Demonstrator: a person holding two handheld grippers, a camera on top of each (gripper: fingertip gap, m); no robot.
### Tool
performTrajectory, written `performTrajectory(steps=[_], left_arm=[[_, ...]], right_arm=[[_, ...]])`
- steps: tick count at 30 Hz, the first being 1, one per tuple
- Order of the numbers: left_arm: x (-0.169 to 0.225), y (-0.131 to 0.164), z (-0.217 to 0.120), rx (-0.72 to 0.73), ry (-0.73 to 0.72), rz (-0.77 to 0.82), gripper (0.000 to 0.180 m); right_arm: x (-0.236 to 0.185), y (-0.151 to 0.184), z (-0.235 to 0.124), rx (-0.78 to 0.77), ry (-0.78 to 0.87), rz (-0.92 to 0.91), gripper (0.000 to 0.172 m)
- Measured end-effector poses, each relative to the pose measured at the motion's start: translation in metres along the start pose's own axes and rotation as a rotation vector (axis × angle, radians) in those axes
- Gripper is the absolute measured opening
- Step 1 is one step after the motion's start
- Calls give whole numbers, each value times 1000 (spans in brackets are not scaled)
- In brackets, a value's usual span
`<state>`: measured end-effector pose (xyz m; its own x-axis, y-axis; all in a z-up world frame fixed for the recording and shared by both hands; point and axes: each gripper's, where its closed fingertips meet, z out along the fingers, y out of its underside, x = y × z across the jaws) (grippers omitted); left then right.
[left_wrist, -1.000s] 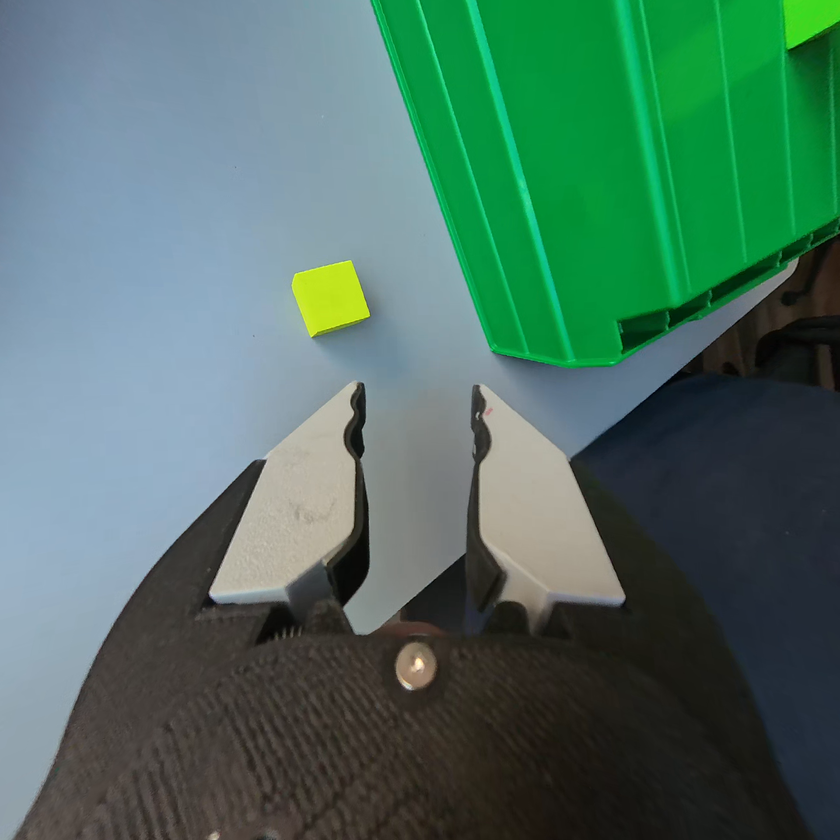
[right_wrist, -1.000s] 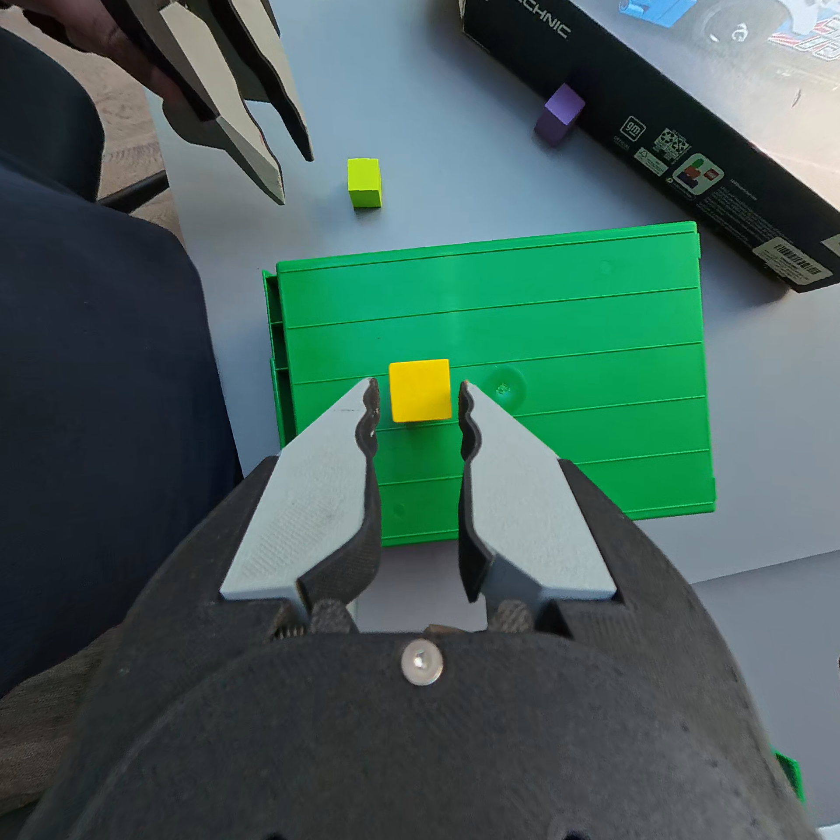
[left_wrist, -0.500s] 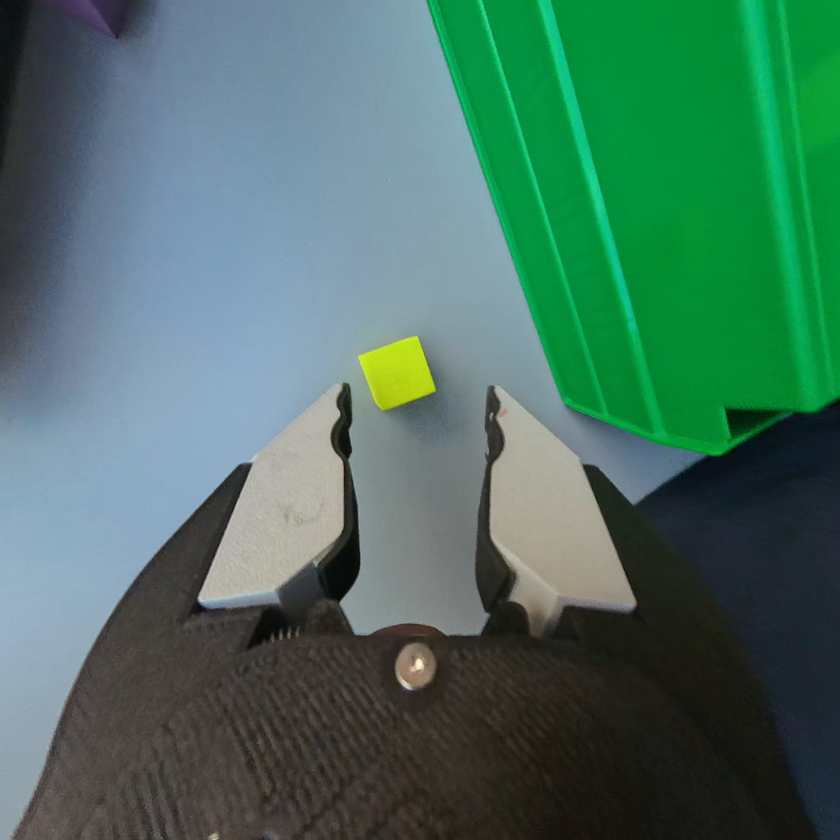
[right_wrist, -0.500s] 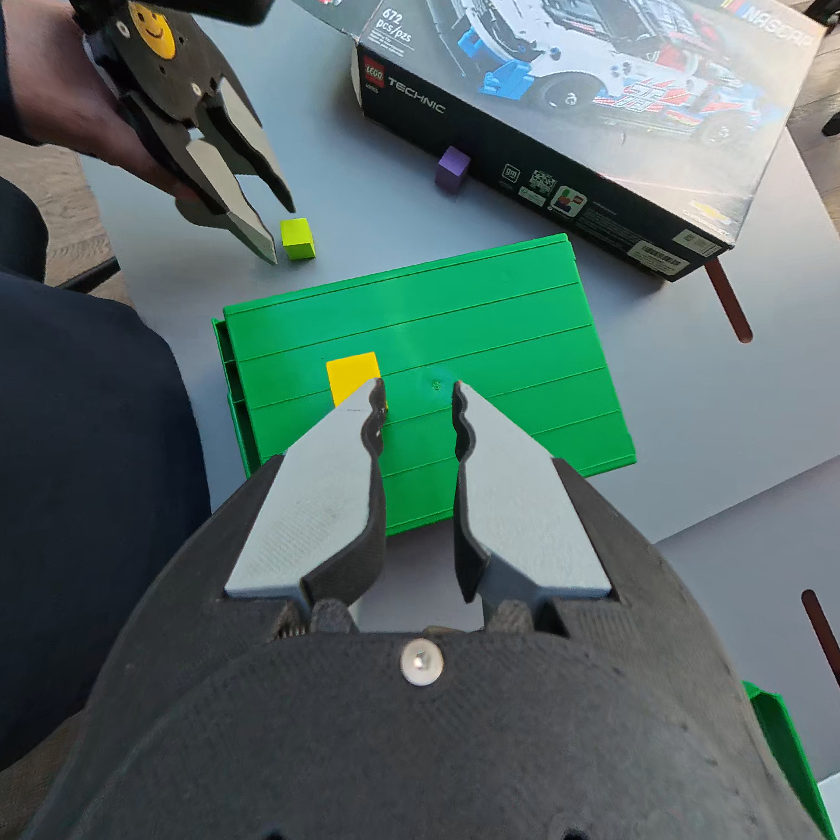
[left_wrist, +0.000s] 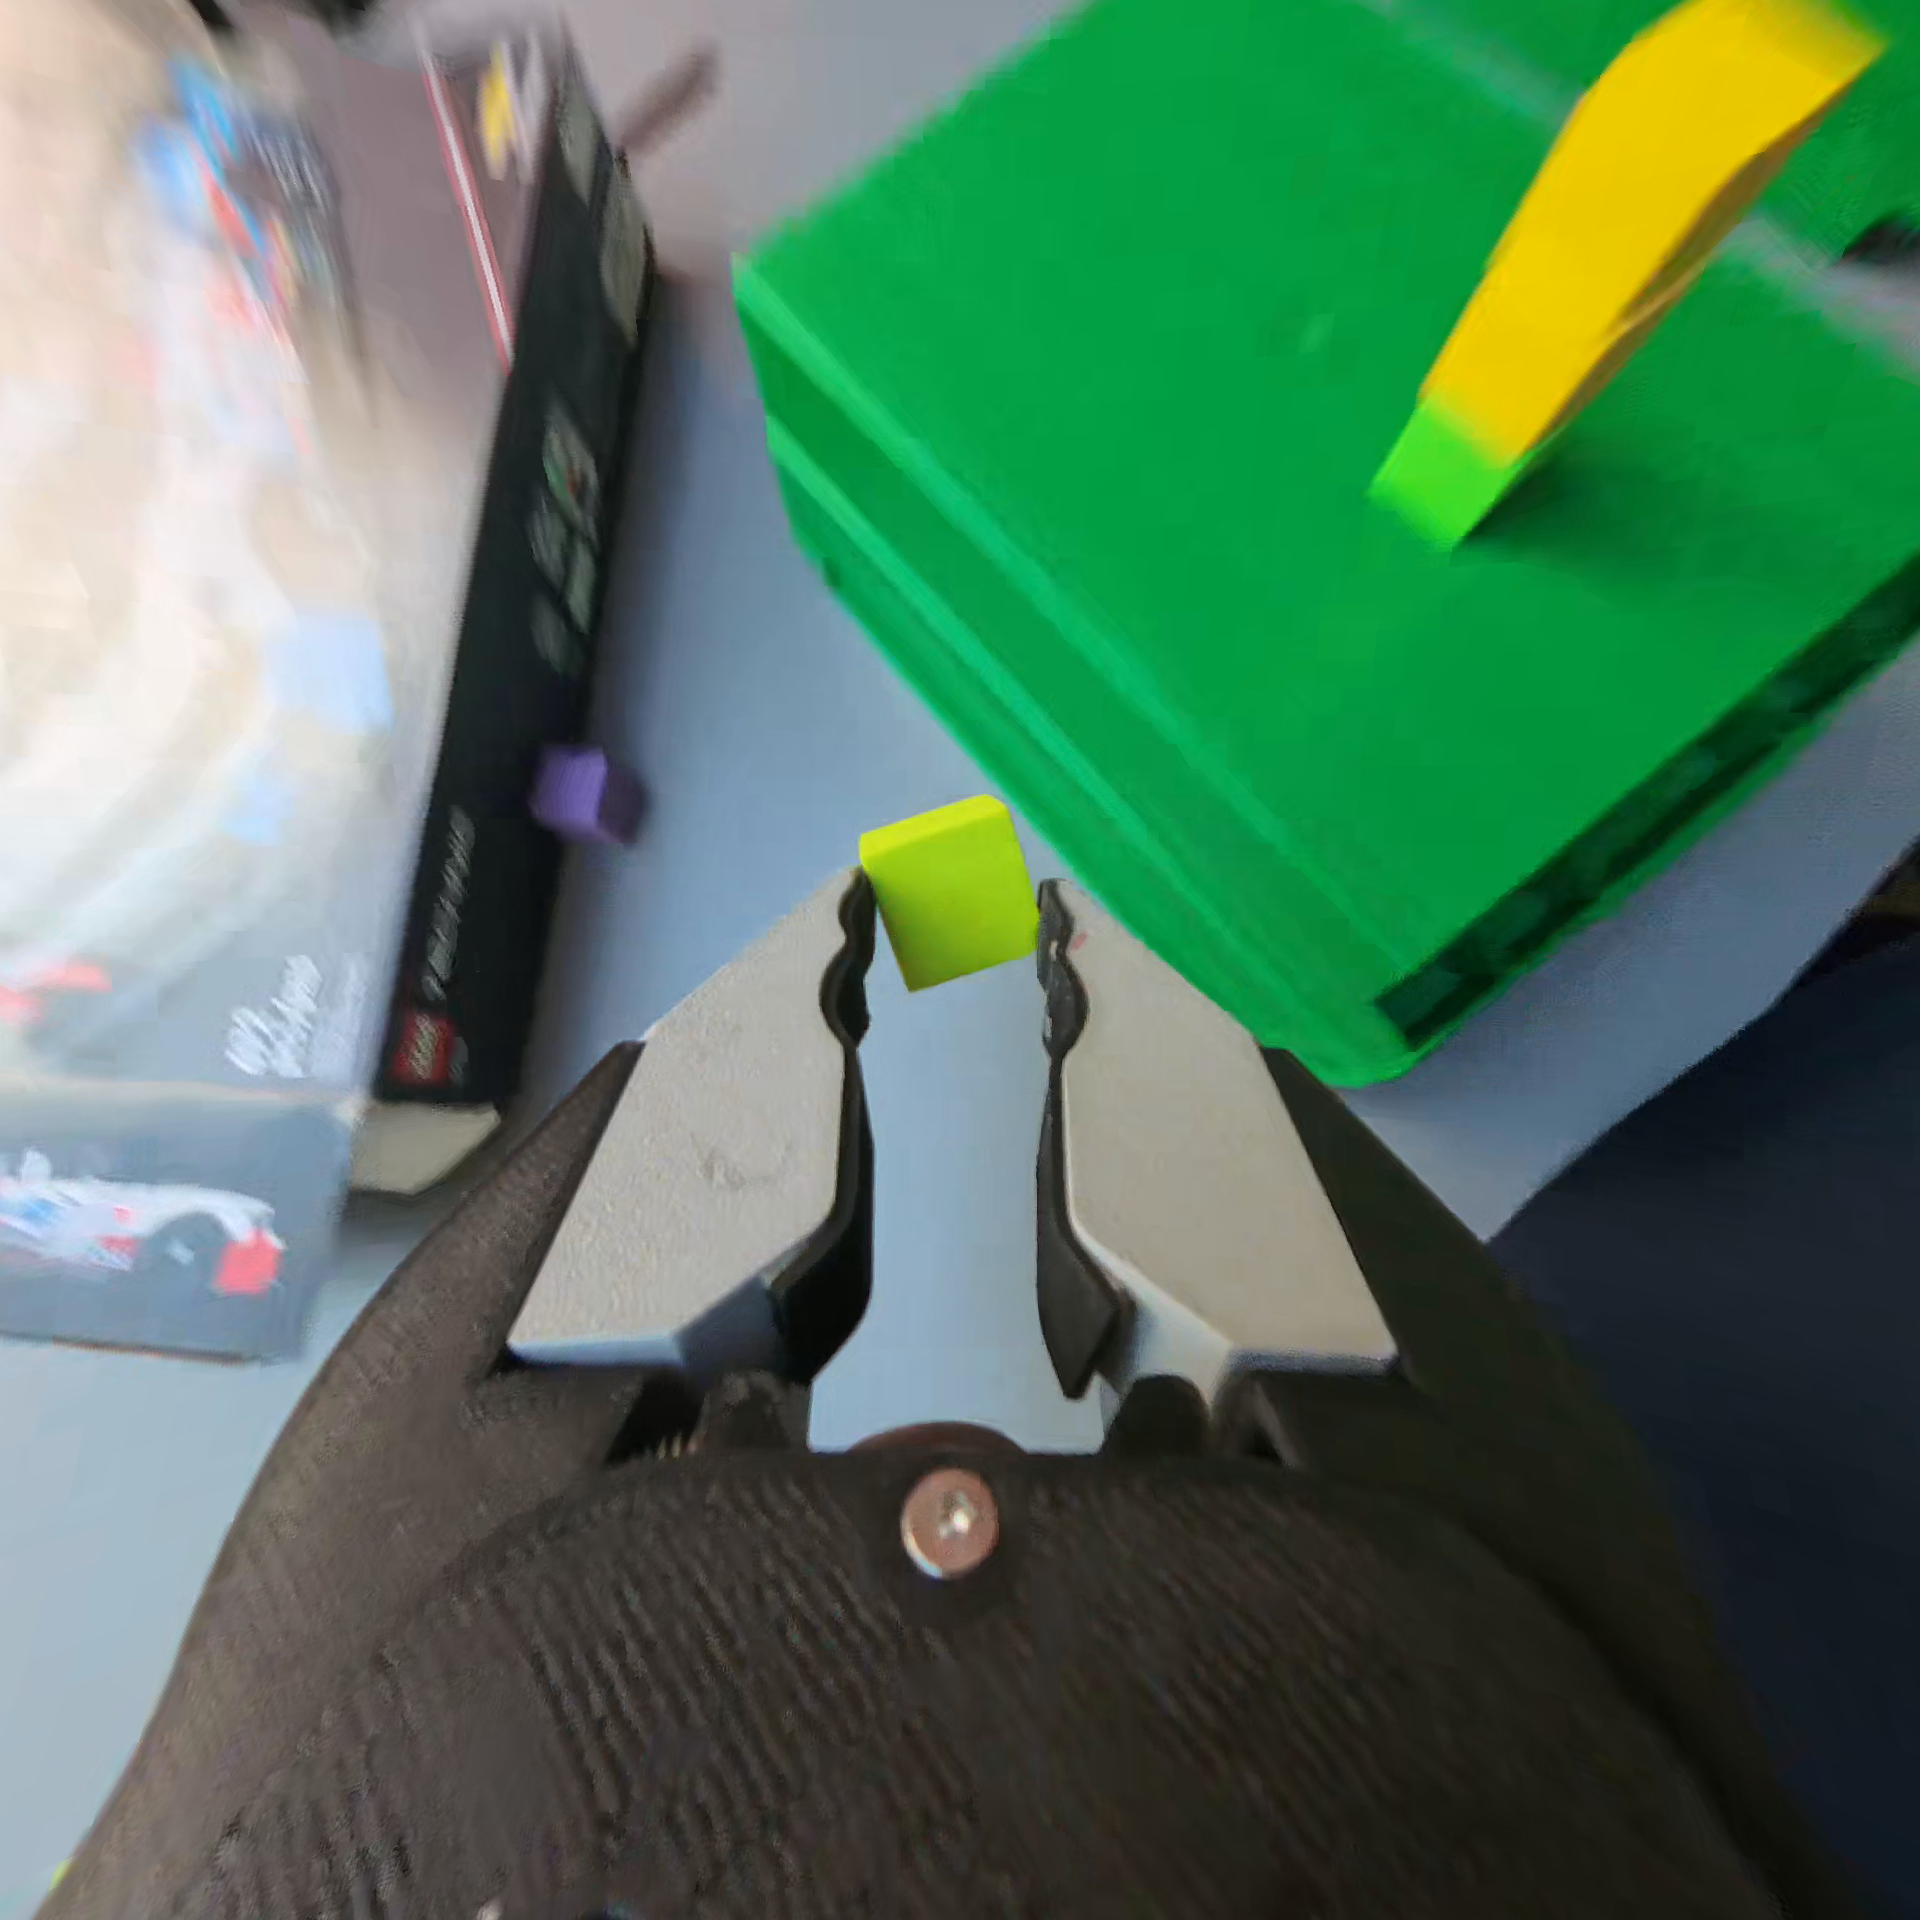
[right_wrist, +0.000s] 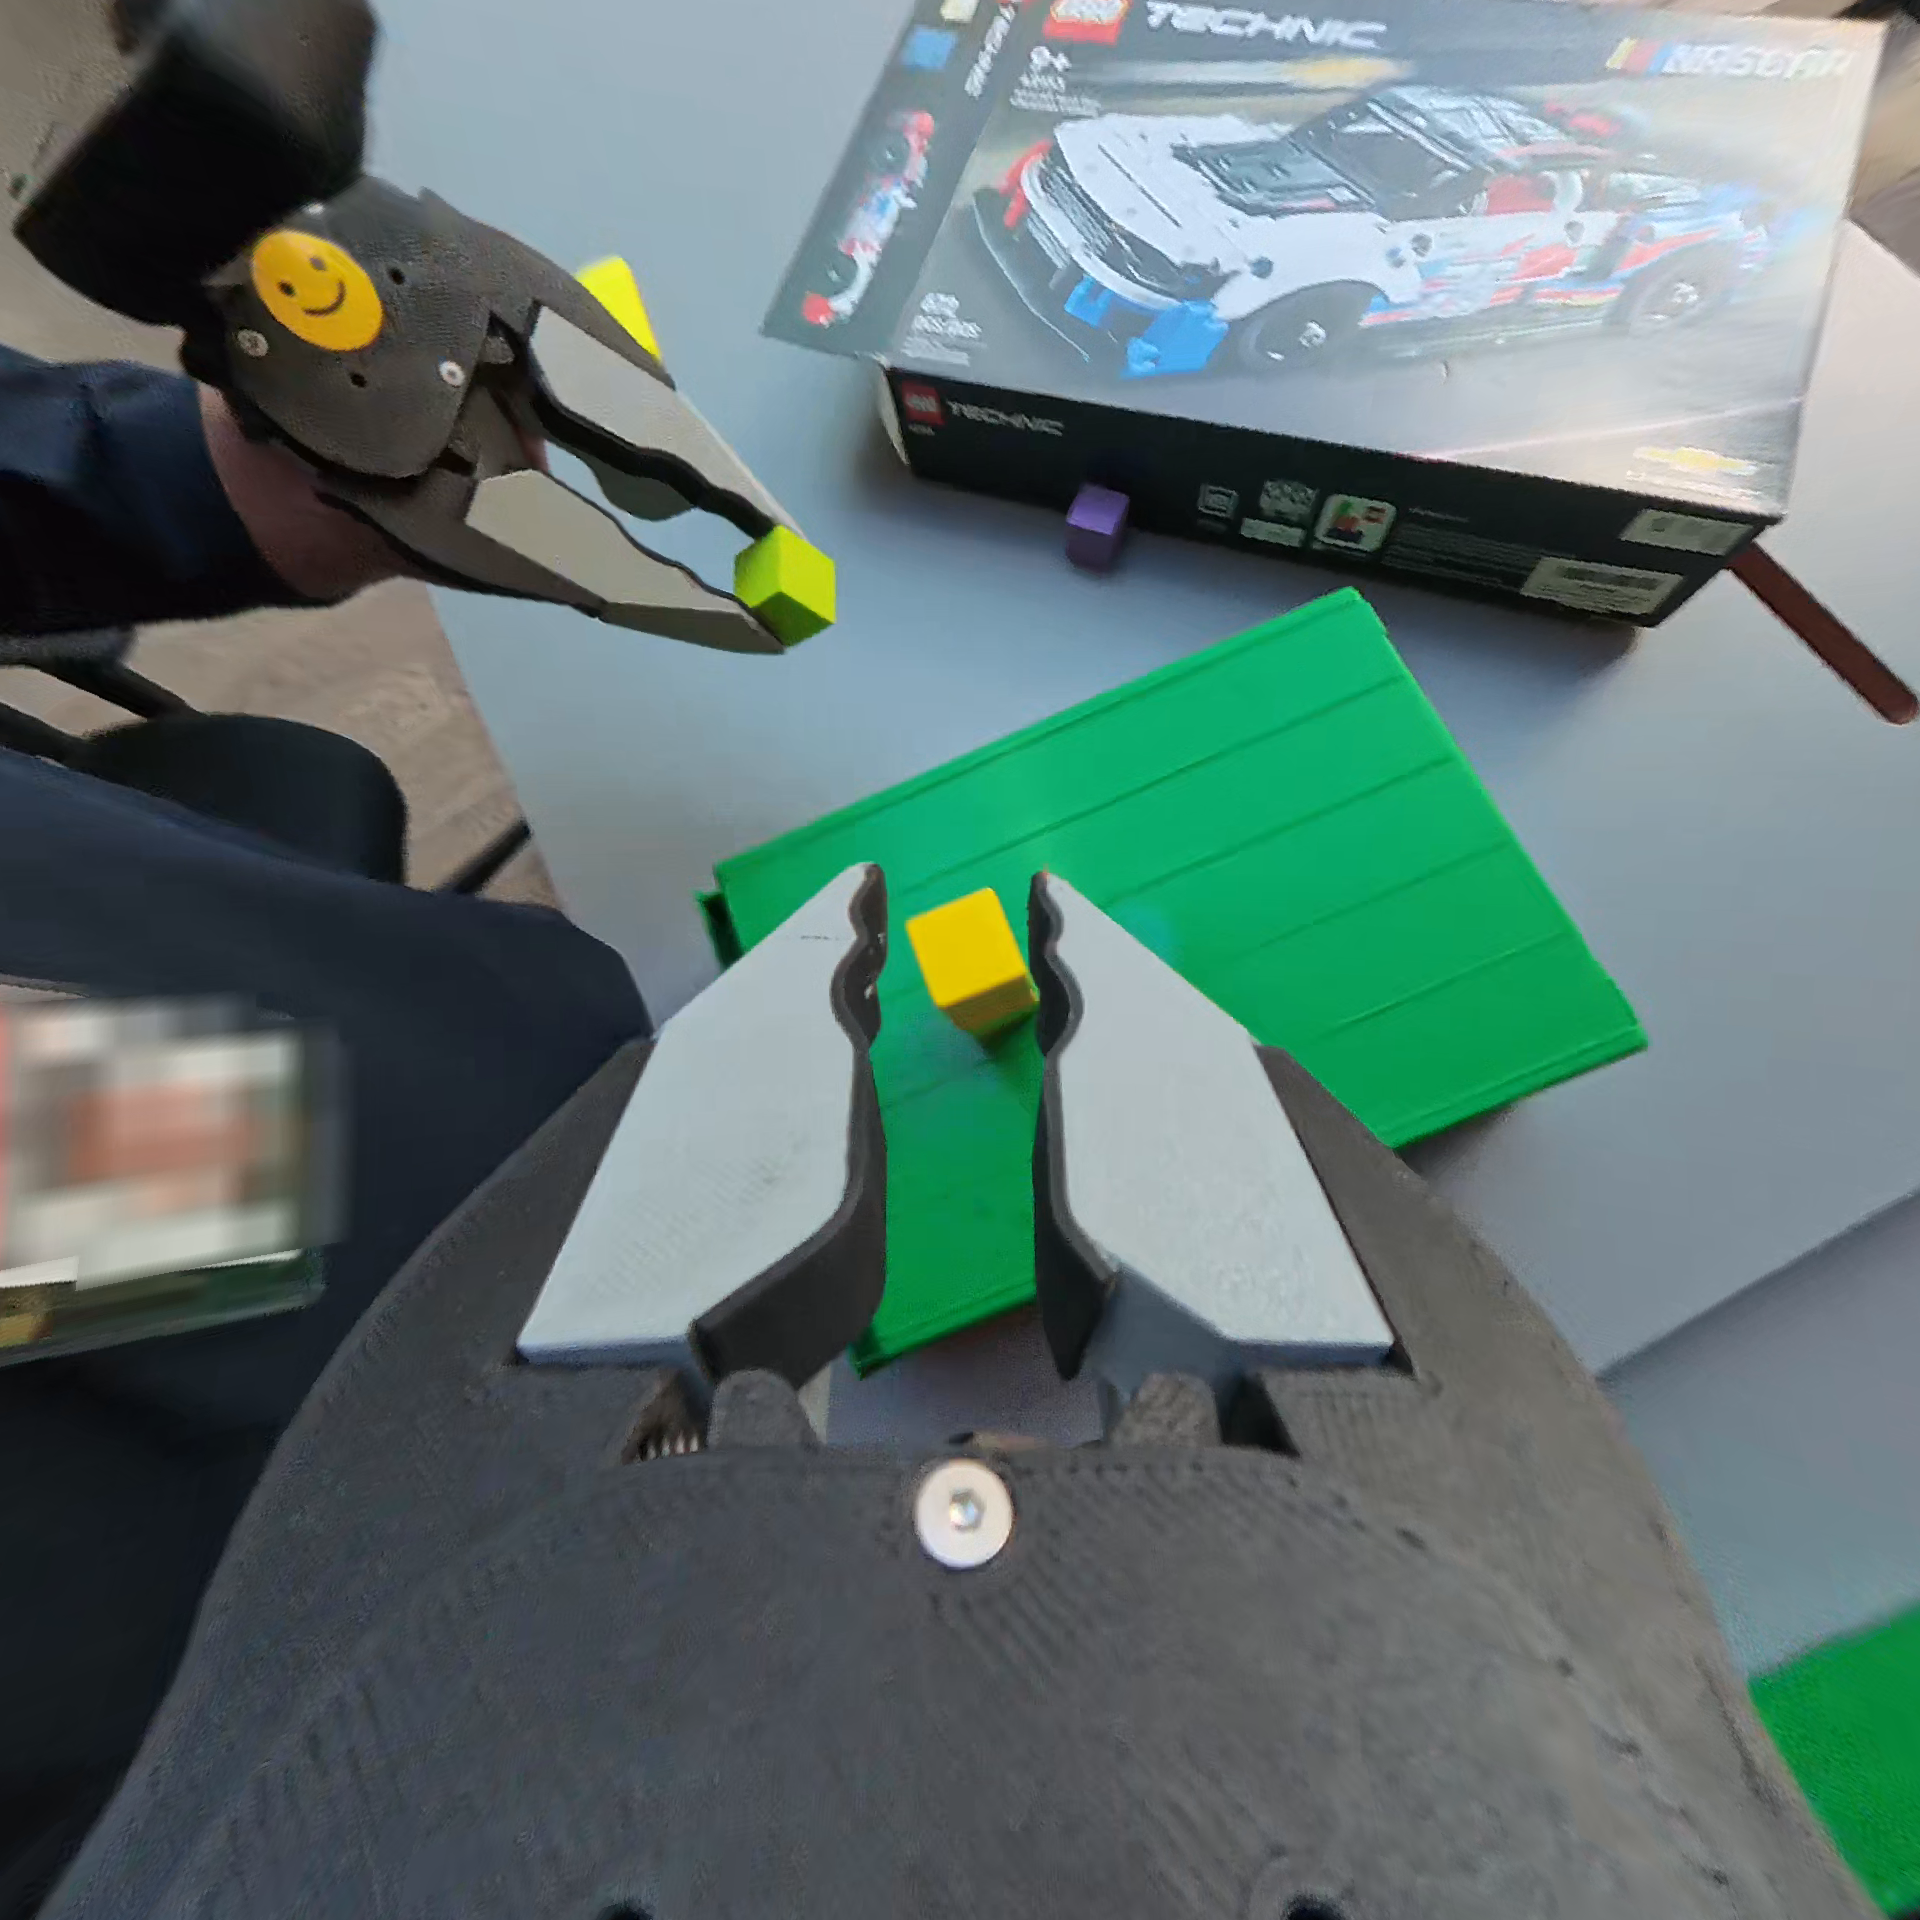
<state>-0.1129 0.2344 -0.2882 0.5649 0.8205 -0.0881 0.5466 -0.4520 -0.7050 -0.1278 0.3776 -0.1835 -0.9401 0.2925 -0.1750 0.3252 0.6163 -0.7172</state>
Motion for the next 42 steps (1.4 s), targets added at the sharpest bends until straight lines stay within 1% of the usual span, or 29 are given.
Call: performTrajectory(steps=[2,5,7,9,11,13,14,16,17,21,26,28,30,31,32,33,34,36,37,39,41,42], left_arm=[[14,-53,-39,191,16,92,29],[37,-115,-95,411,9,238,29],[54,-143,-126,532,18,314,30],[72,-164,-153,644,39,374,30],[83,-175,-170,703,39,415,30],[89,-180,-179,730,30,458,30],[92,-181,-182,738,23,479,30],[97,-183,-185,749,23,512,30],[98,-183,-185,751,19,524,30],[100,-180,-180,751,3,543,30],[99,-173,-170,737,10,517,30],[92,-167,-157,682,-5,484,29],[87,-161,-146,626,16,414,28],[85,-157,-141,604,46,361,40],[82,-153,-136,574,79,302,48],[79,-146,-129,532,109,245,47],[74,-137,-121,478,133,188,47],[65,-111,-102,349,177,73,50],[62,-96,-93,288,203,19,50],[62,-67,-80,191,275,-72,48],[63,-42,-71,154,328,-143,37],[60,-30,-66,149,330,-165,30]], right_arm=[[-20,-18,-3,65,-99,64,27],[-57,-48,-10,150,-317,181,31],[-80,-68,-20,205,-496,270,33],[-99,-91,-38,285,-711,370,30],[-106,-107,-56,346,-905,486,26],[-111,-113,-68,366,-1040,551,25],[-114,-112,-70,354,-1079,569,24],[-124,-109,-71,312,-1142,588,32],[-130,-108,-71,296,-1169,591,32],[-140,-107,-70,271,-1209,600,32],[-134,-99,-57,237,-1145,638,25],[-125,-95,-50,251,-1051,621,25],[-111,-96,-51,282,-965,604,25],[-101,-98,-54,312,-909,594,24],[-89,-99,-57,336,-833,568,25],[-73,-96,-57,343,-723,523,24],[-54,-89,-54,320,-572,458,24],[-17,-65,-47,215,-279,283,25],[-4,-55,-45,160,-178,194,25],[10,-35,-39,44,-51,47,25],[15,-18,-29,-60,20,-84,25],[16,-11,-23,-101,43,-140,25]])
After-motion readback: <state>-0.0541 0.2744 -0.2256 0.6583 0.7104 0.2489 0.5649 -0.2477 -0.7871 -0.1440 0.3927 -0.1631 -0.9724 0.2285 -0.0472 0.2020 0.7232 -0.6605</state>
